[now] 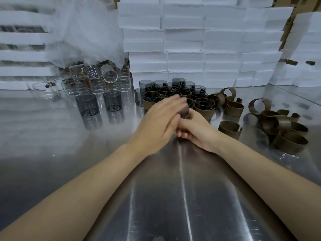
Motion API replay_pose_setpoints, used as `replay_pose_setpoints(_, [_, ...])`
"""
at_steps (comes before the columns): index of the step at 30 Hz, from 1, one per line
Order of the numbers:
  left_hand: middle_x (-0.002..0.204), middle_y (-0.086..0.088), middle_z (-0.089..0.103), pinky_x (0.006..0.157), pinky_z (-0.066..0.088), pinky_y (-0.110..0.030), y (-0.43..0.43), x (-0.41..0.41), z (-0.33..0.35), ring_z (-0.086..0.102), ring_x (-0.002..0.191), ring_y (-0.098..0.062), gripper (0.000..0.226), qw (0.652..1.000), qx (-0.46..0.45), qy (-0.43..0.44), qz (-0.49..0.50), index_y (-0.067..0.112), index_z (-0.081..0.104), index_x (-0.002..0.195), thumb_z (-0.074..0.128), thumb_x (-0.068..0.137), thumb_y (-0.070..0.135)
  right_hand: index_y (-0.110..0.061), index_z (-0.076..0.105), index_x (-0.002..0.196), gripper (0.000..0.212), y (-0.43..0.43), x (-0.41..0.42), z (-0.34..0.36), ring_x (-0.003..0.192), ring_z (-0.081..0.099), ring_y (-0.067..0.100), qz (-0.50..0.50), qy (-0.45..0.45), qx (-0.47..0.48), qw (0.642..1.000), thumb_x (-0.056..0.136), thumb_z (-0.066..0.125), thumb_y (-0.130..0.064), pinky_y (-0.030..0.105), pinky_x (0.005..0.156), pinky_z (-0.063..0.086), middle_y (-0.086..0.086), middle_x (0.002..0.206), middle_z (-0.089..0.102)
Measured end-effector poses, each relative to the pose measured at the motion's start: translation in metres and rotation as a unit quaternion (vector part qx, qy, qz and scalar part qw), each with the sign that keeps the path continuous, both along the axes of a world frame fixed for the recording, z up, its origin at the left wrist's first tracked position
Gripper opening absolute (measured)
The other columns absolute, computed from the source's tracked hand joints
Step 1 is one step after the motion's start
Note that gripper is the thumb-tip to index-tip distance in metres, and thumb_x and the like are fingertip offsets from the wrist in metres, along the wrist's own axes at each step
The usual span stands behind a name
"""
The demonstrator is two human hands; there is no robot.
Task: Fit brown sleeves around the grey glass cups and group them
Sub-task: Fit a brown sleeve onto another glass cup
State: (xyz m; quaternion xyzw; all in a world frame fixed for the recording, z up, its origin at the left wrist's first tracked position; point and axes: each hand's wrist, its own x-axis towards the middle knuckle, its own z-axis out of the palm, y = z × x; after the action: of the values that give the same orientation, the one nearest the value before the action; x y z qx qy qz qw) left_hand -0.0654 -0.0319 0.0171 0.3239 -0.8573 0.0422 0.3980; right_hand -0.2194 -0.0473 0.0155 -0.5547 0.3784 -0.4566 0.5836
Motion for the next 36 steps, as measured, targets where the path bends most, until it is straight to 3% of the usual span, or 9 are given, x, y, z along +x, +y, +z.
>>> replay_pose_setpoints(3, [0.147,-0.005,0.049,0.122,0.012,-0.042,0.005,-0.009,-0.001,0.031,0.145,-0.022,0.051,0.987,-0.045,-0.147,0.043,0.007,0.053,0.138,0.028,0.101,0.031,-0.006,0.053,0.119,0.032,-0.002,-0.001,-0.002,0.049,0.049,0.009,-0.039,0.051,-0.060,0.996,0.090,0.048,0.006,0.019,0.040,0.037,0.001,0.065,0.058])
replay_pose_setpoints(7, [0.156,-0.005,0.035,0.122,0.013,-0.037,0.007,-0.006,0.003,0.022,0.149,-0.022,0.060,0.980,-0.030,-0.161,0.110,0.008,0.043,0.146,0.018,0.100,0.038,-0.014,0.048,0.125,0.038,0.000,0.005,-0.006,0.043,0.053,0.015,-0.060,0.152,-0.134,0.978,0.089,0.054,-0.003,0.022,0.037,0.038,0.007,0.063,0.060])
replay_pose_setpoints(17, [0.151,0.003,0.043,0.111,0.028,-0.019,0.006,-0.003,0.002,0.038,0.137,-0.007,0.048,0.975,0.146,0.136,0.095,0.021,0.035,0.151,0.040,0.104,0.032,-0.015,0.040,0.089,0.038,0.017,0.009,-0.005,0.053,0.056,0.008,-0.056,0.270,-0.272,0.922,0.071,0.074,-0.013,0.038,0.053,0.050,0.004,0.068,0.061])
replay_pose_setpoints(20, [0.126,0.010,0.061,0.104,0.040,-0.022,0.004,-0.002,0.007,0.055,0.118,-0.005,0.039,0.925,0.267,0.268,0.016,0.033,0.044,0.142,0.043,0.103,0.033,-0.023,0.039,0.088,0.042,0.017,0.009,-0.005,0.056,0.054,0.015,-0.036,0.256,-0.273,0.927,0.070,0.071,-0.002,0.044,0.055,0.048,0.008,0.071,0.059])
replay_pose_setpoints(23, [0.121,-0.005,0.066,0.100,0.048,-0.040,0.001,-0.005,0.014,0.064,0.106,-0.018,0.025,0.824,0.398,0.398,-0.059,0.036,0.057,0.123,0.044,0.102,0.035,-0.045,0.040,0.088,0.056,0.020,0.008,-0.003,0.052,0.058,0.009,-0.003,0.217,-0.262,0.940,0.070,0.067,0.002,0.025,0.047,0.046,-0.009,0.072,0.060])
replay_pose_setpoints(27, [0.091,-0.001,0.074,0.073,0.058,-0.033,-0.001,-0.007,0.012,0.070,0.079,-0.016,0.036,0.707,0.501,0.480,-0.137,0.025,0.061,0.114,0.044,0.096,0.050,-0.009,0.034,0.101,0.043,0.020,0.006,-0.002,0.052,0.056,0.034,0.017,0.148,-0.217,0.965,0.065,0.056,0.000,0.034,0.046,0.045,0.018,0.076,0.059])
replay_pose_setpoints(30, [0.089,-0.011,0.067,0.070,0.052,-0.032,0.000,-0.011,0.005,0.060,0.075,-0.026,0.064,0.714,0.534,0.421,-0.165,0.019,0.062,0.109,0.033,0.083,0.069,-0.014,0.035,0.106,0.047,0.018,0.007,-0.001,0.064,0.063,0.029,0.028,0.075,-0.187,0.979,0.067,0.048,0.010,0.033,0.054,0.051,0.018,0.089,0.058])
replay_pose_setpoints(32, [0.107,-0.016,0.063,0.091,0.053,-0.038,-0.003,-0.013,0.000,0.058,0.095,-0.027,0.071,0.717,0.540,0.410,-0.164,0.019,0.060,0.120,0.031,0.080,0.071,-0.020,0.034,0.116,0.063,0.016,0.006,0.000,0.079,0.065,0.023,0.018,0.052,-0.172,0.984,0.069,0.044,0.020,0.032,0.065,0.057,0.016,0.106,0.053])
replay_pose_setpoints(36, [0.126,-0.008,0.065,0.101,0.050,-0.039,-0.007,-0.012,-0.004,0.067,0.106,-0.018,0.064,0.738,0.536,0.378,-0.161,0.018,0.048,0.139,0.022,0.096,0.058,-0.024,0.028,0.139,0.084,0.007,0.004,-0.004,0.114,0.058,0.020,-0.062,0.127,-0.186,0.972,0.068,0.047,0.018,0.043,0.099,0.049,0.007,0.121,0.056])
